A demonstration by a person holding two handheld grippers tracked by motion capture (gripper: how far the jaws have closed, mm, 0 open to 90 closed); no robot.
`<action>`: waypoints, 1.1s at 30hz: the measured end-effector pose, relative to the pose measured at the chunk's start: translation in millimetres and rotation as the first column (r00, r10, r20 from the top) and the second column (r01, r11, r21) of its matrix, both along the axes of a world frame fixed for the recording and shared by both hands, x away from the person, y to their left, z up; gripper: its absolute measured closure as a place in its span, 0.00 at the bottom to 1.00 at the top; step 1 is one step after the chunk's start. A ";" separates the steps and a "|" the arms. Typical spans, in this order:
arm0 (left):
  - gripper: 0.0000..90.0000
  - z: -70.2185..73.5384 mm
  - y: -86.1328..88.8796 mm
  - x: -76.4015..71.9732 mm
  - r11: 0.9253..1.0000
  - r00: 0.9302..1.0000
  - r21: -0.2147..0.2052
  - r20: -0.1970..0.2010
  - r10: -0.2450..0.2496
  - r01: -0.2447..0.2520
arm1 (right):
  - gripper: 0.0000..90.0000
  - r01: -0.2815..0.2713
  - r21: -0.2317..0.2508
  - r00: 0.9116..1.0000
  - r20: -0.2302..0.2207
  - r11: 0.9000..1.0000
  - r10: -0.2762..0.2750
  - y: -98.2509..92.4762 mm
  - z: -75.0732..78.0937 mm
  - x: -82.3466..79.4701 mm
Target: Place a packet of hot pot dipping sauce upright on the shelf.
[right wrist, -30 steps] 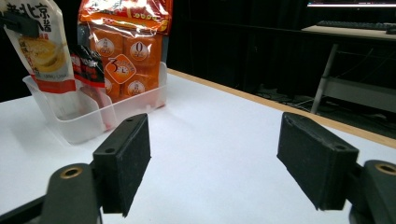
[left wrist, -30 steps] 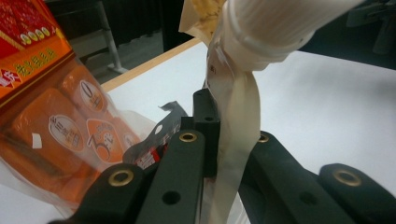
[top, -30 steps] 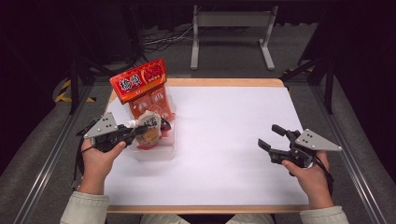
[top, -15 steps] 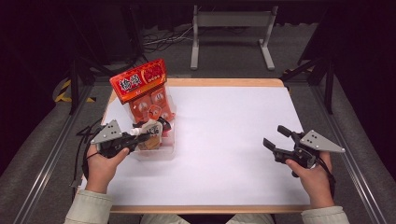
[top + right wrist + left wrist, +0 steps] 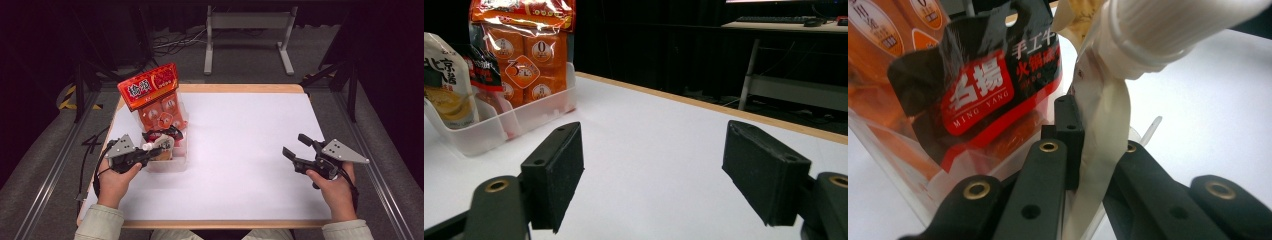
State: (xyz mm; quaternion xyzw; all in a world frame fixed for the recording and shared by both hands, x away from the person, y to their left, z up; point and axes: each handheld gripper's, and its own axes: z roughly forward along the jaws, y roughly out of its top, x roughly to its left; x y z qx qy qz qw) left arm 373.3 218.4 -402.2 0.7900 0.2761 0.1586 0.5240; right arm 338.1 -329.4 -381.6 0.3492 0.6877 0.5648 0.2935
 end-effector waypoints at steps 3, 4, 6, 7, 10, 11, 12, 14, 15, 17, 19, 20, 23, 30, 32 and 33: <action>0.98 -1.1 1.3 -0.7 1.000 1.000 -0.011 -0.007 0.011 -0.011 | 0.27 0.002 -0.004 1.000 -0.002 1.000 -0.002 0.0 -0.5 0.3; 0.98 -1.6 1.9 -0.8 1.000 1.000 -0.013 -0.009 0.010 -0.011 | 0.28 0.000 -0.003 1.000 -0.003 1.000 0.000 0.0 -0.7 0.4; 0.98 -2.3 3.6 -1.6 1.000 1.000 -0.015 -0.014 0.018 -0.018 | 0.28 -0.002 -0.003 1.000 -0.002 1.000 0.002 0.1 -0.8 0.6; 0.97 -2.5 4.9 -2.2 1.000 1.000 -0.012 -0.017 0.024 -0.024 | 0.27 -0.002 -0.004 1.000 -0.001 1.000 0.002 0.0 -0.7 0.6; 0.97 -3.0 7.9 -3.8 0.999 0.999 -0.005 -0.026 0.039 -0.039 | 0.28 -0.001 -0.001 1.000 -0.001 1.000 0.001 -0.1 -0.6 0.4; 0.96 -3.3 8.4 -4.4 0.999 0.999 -0.002 -0.029 0.042 -0.042 | 0.28 -0.001 -0.001 1.000 -0.001 1.000 0.001 -0.1 -0.6 0.4; 0.96 -3.6 9.0 -5.3 0.999 0.998 0.004 -0.030 0.051 -0.051 | 0.27 -0.001 -0.002 1.000 -0.001 1.000 0.001 -0.1 -0.6 0.4; 0.95 -3.6 10.6 -6.0 0.998 0.997 0.014 -0.032 0.064 -0.064 | 0.27 -0.002 -0.002 1.000 -0.001 1.000 0.002 0.1 -0.7 0.7; 0.95 -3.7 11.6 -5.6 0.998 0.997 0.019 -0.028 0.067 -0.067 | 0.27 -0.005 -0.003 1.000 0.000 1.000 0.005 0.0 -0.8 1.0; 0.95 -4.2 12.1 -5.9 0.997 0.996 0.012 -0.040 0.074 -0.074 | 0.27 -0.008 -0.002 1.000 0.000 1.000 0.008 0.3 -0.9 1.2; 0.95 -4.3 12.4 -5.7 0.997 0.996 0.016 -0.042 0.078 -0.077 | 0.27 -0.005 0.000 1.000 -0.001 1.000 0.005 0.9 -1.2 1.3; 0.95 -4.3 12.9 -5.5 0.996 0.996 0.022 -0.040 0.082 -0.081 | 0.27 -0.008 0.002 1.000 -0.003 1.000 0.008 1.0 -1.2 1.4; 0.93 -4.4 13.7 -5.4 0.995 0.994 0.026 -0.049 0.096 -0.095 | 0.27 -0.007 0.000 1.000 -0.004 1.000 0.007 1.4 -1.3 1.4; 0.77 -0.6 11.6 -7.7 0.995 0.993 0.008 -0.056 0.103 -0.103 | 0.27 -0.010 0.001 1.000 -0.004 1.000 0.010 1.7 -1.4 1.6; 0.64 2.1 11.5 -9.0 0.994 0.993 -0.006 -0.044 0.113 -0.113 | 0.27 -0.010 0.002 1.000 -0.003 1.000 0.010 1.6 -1.3 1.7; 0.56 3.6 11.2 -10.2 0.992 0.991 -0.011 -0.041 0.127 -0.128 | 0.27 -0.010 0.003 1.000 -0.003 1.000 0.010 1.6 -1.4 1.7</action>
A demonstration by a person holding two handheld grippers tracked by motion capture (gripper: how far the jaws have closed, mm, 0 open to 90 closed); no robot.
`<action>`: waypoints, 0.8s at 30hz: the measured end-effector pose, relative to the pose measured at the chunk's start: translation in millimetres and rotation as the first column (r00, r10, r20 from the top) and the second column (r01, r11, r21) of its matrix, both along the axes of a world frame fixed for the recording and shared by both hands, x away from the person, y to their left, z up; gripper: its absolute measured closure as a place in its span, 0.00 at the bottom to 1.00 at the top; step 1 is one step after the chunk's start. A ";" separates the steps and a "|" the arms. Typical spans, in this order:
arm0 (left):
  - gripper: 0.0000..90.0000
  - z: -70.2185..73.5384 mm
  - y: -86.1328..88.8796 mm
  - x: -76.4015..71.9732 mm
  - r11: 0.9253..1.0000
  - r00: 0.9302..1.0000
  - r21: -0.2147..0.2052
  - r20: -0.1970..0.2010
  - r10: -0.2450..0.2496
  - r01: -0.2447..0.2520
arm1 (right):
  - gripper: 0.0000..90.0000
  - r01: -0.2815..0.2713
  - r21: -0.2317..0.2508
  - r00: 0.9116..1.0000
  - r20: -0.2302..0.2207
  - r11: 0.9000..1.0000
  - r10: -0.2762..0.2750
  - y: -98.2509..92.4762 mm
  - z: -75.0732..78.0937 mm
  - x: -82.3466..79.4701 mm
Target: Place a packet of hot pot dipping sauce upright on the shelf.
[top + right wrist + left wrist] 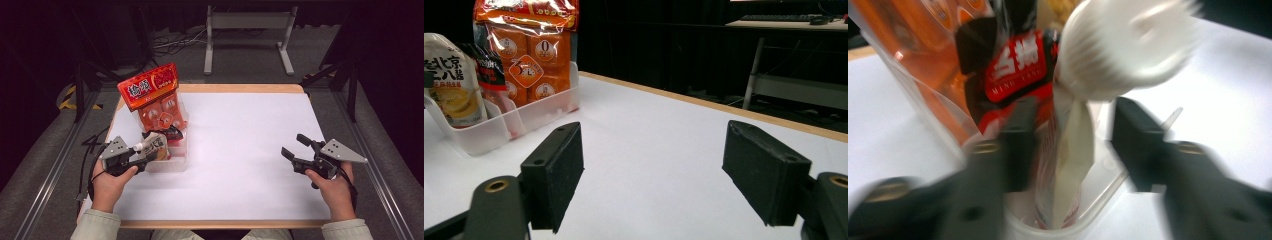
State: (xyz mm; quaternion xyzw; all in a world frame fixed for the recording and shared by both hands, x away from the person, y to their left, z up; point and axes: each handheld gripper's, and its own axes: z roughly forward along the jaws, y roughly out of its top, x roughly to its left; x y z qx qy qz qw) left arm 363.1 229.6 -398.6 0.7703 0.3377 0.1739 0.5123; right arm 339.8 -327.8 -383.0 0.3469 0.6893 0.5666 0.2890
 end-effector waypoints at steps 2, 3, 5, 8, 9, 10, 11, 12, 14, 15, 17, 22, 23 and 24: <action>0.39 1.8 0.3 -1.2 1.000 1.000 0.003 0.009 0.009 -0.009 | 0.27 -0.001 -0.001 1.000 0.000 1.000 0.001 0.0 -0.1 0.1; 0.39 3.9 0.2 -3.4 1.000 1.000 -0.006 0.004 0.013 -0.012 | 0.27 0.000 -0.002 1.000 0.000 1.000 0.000 0.0 -0.2 0.1; 0.20 10.8 1.1 -10.1 1.000 0.999 -0.010 0.025 0.025 -0.025 | 0.27 -0.001 0.000 1.000 0.001 1.000 0.001 -0.3 0.4 -0.1; 0.10 19.8 4.4 -20.1 0.999 0.999 -0.028 0.036 0.027 -0.026 | 0.27 -0.003 0.001 1.000 0.008 1.000 0.003 -0.2 1.5 -0.6; 0.09 19.8 4.4 -20.1 0.999 0.999 -0.028 0.036 0.027 -0.026 | 0.27 -0.003 0.001 1.000 0.008 1.000 0.003 -0.2 1.5 -0.6; 0.09 23.2 6.1 -25.1 0.999 0.999 -0.036 0.043 0.024 -0.023 | 0.27 -0.003 0.002 1.000 0.009 1.000 0.003 -0.1 1.8 -0.9; 0.07 26.3 8.9 -30.7 0.999 0.998 -0.039 0.052 0.028 -0.026 | 0.27 -0.004 0.001 1.000 0.009 1.000 0.004 -0.1 1.7 -1.3; 0.06 27.5 11.1 -34.7 0.999 0.998 -0.042 0.054 0.032 -0.030 | 0.27 -0.005 0.000 1.000 0.008 1.000 0.005 -0.1 1.6 -2.0; 0.05 27.7 16.5 -42.0 0.998 0.996 -0.047 0.077 0.047 -0.043 | 0.27 -0.005 0.001 1.000 0.010 1.000 0.005 -0.6 1.4 -3.2; 0.05 26.7 19.6 -45.4 0.997 0.996 -0.055 0.076 0.050 -0.046 | 0.27 -0.007 0.002 1.000 0.010 1.000 0.007 -0.6 1.3 -3.6; 0.04 23.6 25.8 -51.8 0.996 0.994 -0.061 0.082 0.068 -0.063 | 0.27 -0.010 0.001 1.000 0.013 1.000 0.010 -0.6 0.9 -4.3; 0.03 14.0 38.7 -60.6 0.990 0.990 -0.095 0.090 0.109 -0.100 | 0.27 -0.021 0.006 0.999 0.025 1.000 0.021 0.7 -1.9 -5.9; 0.03 5.5 44.1 -62.9 0.987 0.986 -0.097 0.095 0.134 -0.125 | 0.27 -0.024 0.003 0.999 0.027 1.000 0.024 1.2 -3.1 -6.8; 0.03 1.0 46.1 -63.3 0.986 0.985 -0.103 0.094 0.142 -0.132 | 0.26 -0.028 0.005 0.999 0.027 1.000 0.028 1.7 -4.4 -7.7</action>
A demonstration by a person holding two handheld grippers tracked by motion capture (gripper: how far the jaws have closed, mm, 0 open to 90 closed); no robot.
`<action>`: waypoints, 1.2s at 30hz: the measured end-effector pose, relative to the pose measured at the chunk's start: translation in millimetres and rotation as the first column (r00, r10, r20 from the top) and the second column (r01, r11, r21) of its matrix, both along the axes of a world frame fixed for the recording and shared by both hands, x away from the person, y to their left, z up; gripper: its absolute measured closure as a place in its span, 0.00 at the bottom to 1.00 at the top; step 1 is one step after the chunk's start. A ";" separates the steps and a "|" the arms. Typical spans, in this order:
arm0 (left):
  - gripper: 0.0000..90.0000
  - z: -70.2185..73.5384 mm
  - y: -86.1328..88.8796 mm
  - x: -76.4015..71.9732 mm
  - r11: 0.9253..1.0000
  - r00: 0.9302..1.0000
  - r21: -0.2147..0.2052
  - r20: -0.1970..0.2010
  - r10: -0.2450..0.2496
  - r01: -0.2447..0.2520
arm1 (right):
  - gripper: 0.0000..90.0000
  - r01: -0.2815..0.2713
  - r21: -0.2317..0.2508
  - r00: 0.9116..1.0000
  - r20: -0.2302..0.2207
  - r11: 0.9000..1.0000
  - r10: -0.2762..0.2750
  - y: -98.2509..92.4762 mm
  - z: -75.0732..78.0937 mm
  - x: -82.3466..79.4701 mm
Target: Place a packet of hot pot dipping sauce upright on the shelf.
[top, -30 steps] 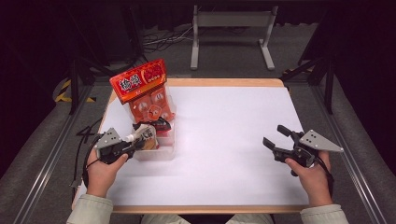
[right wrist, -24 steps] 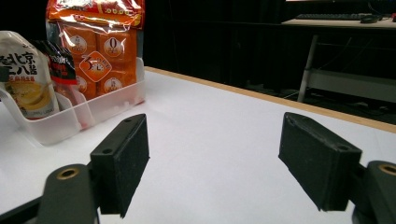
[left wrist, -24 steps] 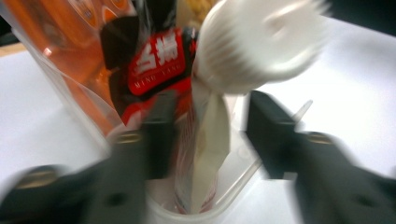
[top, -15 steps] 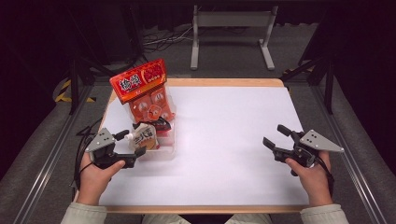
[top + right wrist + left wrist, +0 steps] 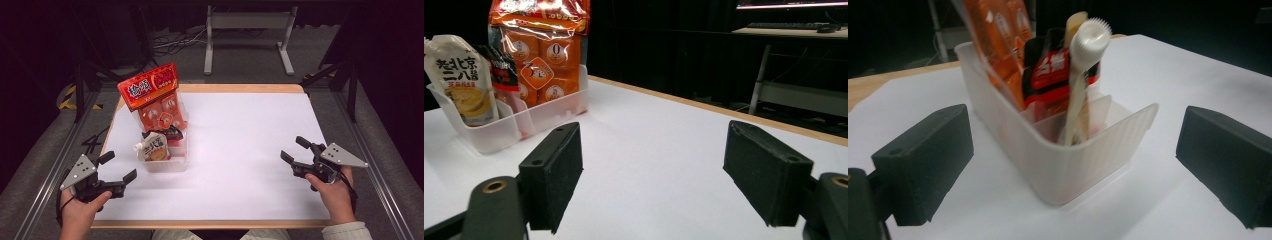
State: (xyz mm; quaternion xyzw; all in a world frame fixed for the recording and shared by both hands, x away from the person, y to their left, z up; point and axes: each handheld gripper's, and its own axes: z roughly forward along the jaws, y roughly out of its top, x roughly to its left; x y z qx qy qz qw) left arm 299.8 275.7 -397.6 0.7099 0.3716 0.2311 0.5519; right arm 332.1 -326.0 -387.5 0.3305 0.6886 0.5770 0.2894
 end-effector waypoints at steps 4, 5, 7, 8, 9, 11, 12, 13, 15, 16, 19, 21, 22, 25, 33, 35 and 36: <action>0.04 -17.1 4.8 1.5 1.000 1.000 -0.016 -0.004 0.011 -0.011 | 0.26 0.004 -0.011 1.000 0.007 1.000 -0.004 0.7 -7.3 -3.3; 0.04 -20.8 5.4 2.7 1.000 1.000 -0.022 -0.011 0.009 -0.009 | 0.26 0.010 -0.013 1.000 0.010 1.000 -0.010 0.2 -9.2 -4.4; 0.04 -27.4 5.7 5.5 1.000 1.000 -0.030 -0.016 0.008 -0.008 | 0.26 0.016 -0.007 1.000 0.013 1.000 -0.016 -0.9 -12.4 -5.9; 0.04 -27.4 5.7 5.5 1.000 1.000 -0.030 -0.016 0.008 -0.008 | 0.26 0.016 -0.007 1.000 0.013 1.000 -0.016 -0.9 -12.4 -5.9; 0.04 -30.5 5.5 7.2 1.000 1.000 -0.023 -0.018 0.007 -0.007 | 0.26 0.023 -0.007 1.000 0.015 1.000 -0.023 -1.9 -14.3 -6.9; 0.04 -35.7 4.4 9.5 1.000 1.000 -0.021 -0.015 0.006 -0.006 | 0.26 0.034 -0.009 0.999 0.020 0.999 -0.033 -4.1 -17.9 -8.7; 0.04 -38.2 4.0 10.2 1.000 1.000 -0.020 -0.012 0.004 -0.004 | 0.26 0.038 -0.009 0.999 0.016 0.999 -0.038 -5.4 -20.1 -9.7; 0.04 -40.0 3.8 10.9 1.000 1.000 -0.017 -0.009 0.003 -0.003 | 0.26 0.046 -0.010 0.999 0.019 0.999 -0.046 -6.8 -22.4 -10.6; 0.04 -43.8 3.2 12.5 1.000 1.000 -0.001 -0.006 0.004 -0.004 | 0.26 0.051 -0.006 0.999 0.016 0.999 -0.051 -8.5 -25.6 -11.8; 0.04 -45.8 2.4 12.9 1.000 1.000 -0.002 -0.003 0.009 -0.009 | 0.26 0.056 -0.005 0.998 0.015 0.998 -0.056 -10.0 -28.2 -12.5; 0.05 -49.6 1.5 13.6 1.000 1.000 0.006 -0.007 0.007 -0.007 | 0.25 0.068 -0.013 0.998 0.005 0.998 -0.068 -13.1 -32.2 -14.0; 0.05 -54.1 0.3 15.2 1.000 1.000 0.023 -0.007 0.011 -0.010 | 0.25 0.076 -0.016 0.997 0.001 0.997 -0.076 -14.7 -35.5 -14.8; 0.05 -56.0 -0.4 16.1 1.000 1.000 0.015 -0.008 0.013 -0.013 | 0.25 0.078 -0.020 0.997 0.000 0.997 -0.078 -15.4 -37.3 -15.1; 0.06 -59.7 -2.4 17.9 0.999 1.000 0.033 -0.021 0.018 -0.017 | 0.25 0.093 -0.032 0.996 -0.011 0.995 -0.093 -17.8 -42.3 -16.3; 0.06 -59.7 -3.0 18.8 0.999 0.999 0.041 -0.030 0.023 -0.022 | 0.25 0.113 -0.026 0.993 -0.023 0.993 -0.114 -22.8 -48.0 -16.8; 0.06 -59.6 -3.1 18.4 0.999 0.999 0.038 -0.025 0.024 -0.023 | 0.25 0.114 -0.023 0.993 -0.027 0.993 -0.115 -23.2 -48.6 -16.5; 0.06 -59.1 -3.2 18.0 0.999 0.999 0.035 -0.025 0.022 -0.022 | 0.25 0.115 -0.021 0.993 -0.027 0.993 -0.116 -23.2 -48.6 -16.6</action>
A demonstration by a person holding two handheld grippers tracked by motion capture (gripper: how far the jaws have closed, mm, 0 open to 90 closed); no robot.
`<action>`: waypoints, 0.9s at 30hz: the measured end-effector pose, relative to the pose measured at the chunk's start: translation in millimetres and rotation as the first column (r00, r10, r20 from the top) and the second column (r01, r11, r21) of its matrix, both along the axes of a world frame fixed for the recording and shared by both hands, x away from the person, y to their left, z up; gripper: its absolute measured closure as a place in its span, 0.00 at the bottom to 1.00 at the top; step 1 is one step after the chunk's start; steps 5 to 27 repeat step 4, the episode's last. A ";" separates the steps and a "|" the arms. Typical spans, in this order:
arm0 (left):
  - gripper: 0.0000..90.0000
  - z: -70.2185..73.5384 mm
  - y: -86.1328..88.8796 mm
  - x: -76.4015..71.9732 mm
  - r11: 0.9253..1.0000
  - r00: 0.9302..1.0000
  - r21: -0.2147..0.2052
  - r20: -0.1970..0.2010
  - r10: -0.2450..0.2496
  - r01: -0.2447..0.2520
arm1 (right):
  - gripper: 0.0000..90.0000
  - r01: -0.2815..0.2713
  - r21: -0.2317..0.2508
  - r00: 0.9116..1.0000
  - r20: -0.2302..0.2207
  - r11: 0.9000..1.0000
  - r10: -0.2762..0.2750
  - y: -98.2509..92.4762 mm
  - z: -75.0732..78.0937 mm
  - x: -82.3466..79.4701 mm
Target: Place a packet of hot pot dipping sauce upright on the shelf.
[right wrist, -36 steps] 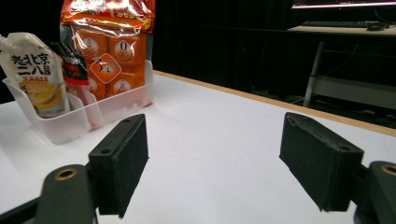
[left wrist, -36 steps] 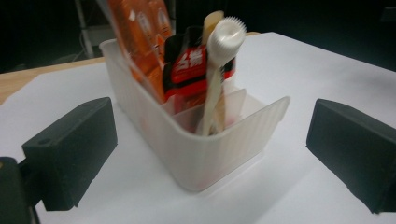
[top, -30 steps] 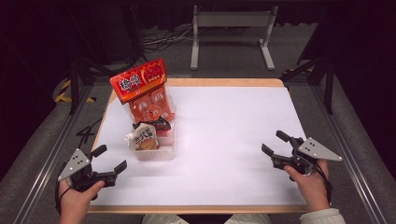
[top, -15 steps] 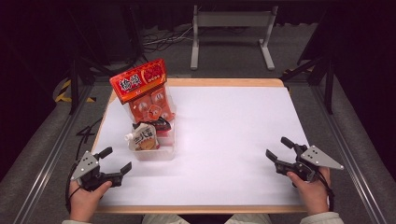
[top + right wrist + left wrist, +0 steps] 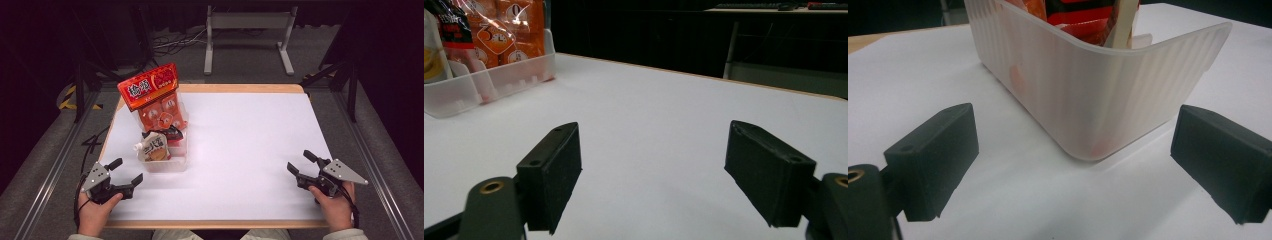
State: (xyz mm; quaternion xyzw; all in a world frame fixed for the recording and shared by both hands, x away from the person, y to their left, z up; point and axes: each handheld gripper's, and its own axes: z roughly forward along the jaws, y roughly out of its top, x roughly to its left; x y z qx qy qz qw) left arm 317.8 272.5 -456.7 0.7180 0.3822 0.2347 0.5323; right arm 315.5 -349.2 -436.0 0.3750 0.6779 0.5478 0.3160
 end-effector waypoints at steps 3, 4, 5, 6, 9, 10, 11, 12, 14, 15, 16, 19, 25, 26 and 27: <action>0.06 2.5 -0.6 -0.9 1.000 1.000 -0.002 0.006 -0.001 0.001 | 0.25 0.004 -0.003 1.000 0.009 1.000 -0.004 0.9 0.8 0.0; 0.06 3.4 -0.7 -1.3 1.000 1.000 0.001 0.003 0.000 0.000 | 0.25 0.004 -0.005 1.000 0.010 1.000 -0.004 1.4 0.8 0.0; 0.06 3.4 -0.7 -1.3 1.000 1.000 0.001 0.003 0.000 0.000 | 0.25 0.004 -0.005 1.000 0.010 1.000 -0.004 1.4 0.8 0.0; 0.06 3.4 -0.7 -1.3 1.000 1.000 0.001 0.003 0.000 0.000 | 0.25 0.004 -0.005 1.000 0.010 1.000 -0.004 1.4 0.8 0.0; 0.06 3.4 -0.7 -1.3 1.000 1.000 0.001 0.003 0.000 0.000 | 0.25 0.004 -0.005 1.000 0.010 1.000 -0.004 1.4 0.8 0.0; 0.06 3.4 -0.7 -1.3 1.000 1.000 0.001 0.003 0.000 0.000 | 0.25 0.004 -0.005 1.000 0.010 1.000 -0.004 1.4 0.8 0.0; 0.06 3.4 -0.7 -1.3 1.000 1.000 0.001 0.003 0.000 0.000 | 0.25 0.004 -0.005 1.000 0.010 1.000 -0.004 1.4 0.8 0.0; 0.06 3.4 -0.7 -1.3 1.000 1.000 0.001 0.003 0.000 0.000 | 0.25 0.004 -0.005 1.000 0.010 1.000 -0.004 1.4 0.8 0.0; 0.06 3.4 -0.7 -1.3 1.000 1.000 0.001 0.003 0.000 0.000 | 0.25 0.004 -0.005 1.000 0.010 1.000 -0.004 1.4 0.8 0.0; 0.06 3.4 -0.7 -1.3 1.000 1.000 0.001 0.003 0.000 0.000 | 0.25 0.004 -0.005 1.000 0.010 1.000 -0.004 1.4 0.8 0.0; 0.06 3.4 -0.7 -1.3 1.000 1.000 0.001 0.003 0.000 0.000 | 0.25 0.004 -0.005 1.000 0.010 1.000 -0.004 1.4 0.8 0.0; 0.06 3.4 -0.7 -1.3 1.000 1.000 0.001 0.003 0.000 0.000 | 0.25 0.004 -0.005 1.000 0.010 1.000 -0.004 1.4 0.8 0.0; 0.06 3.4 -0.7 -1.3 1.000 1.000 0.001 0.003 0.000 0.000 | 0.25 0.004 -0.005 1.000 0.010 1.000 -0.004 1.4 0.8 0.0; 0.06 3.4 -0.7 -1.3 1.000 1.000 0.001 0.003 0.000 0.000 | 0.25 0.004 -0.005 1.000 0.010 1.000 -0.004 1.4 0.8 0.0; 0.06 3.4 -0.7 -1.3 1.000 1.000 0.001 0.003 0.000 0.000 | 0.25 0.004 -0.005 1.000 0.010 1.000 -0.004 1.4 0.8 0.0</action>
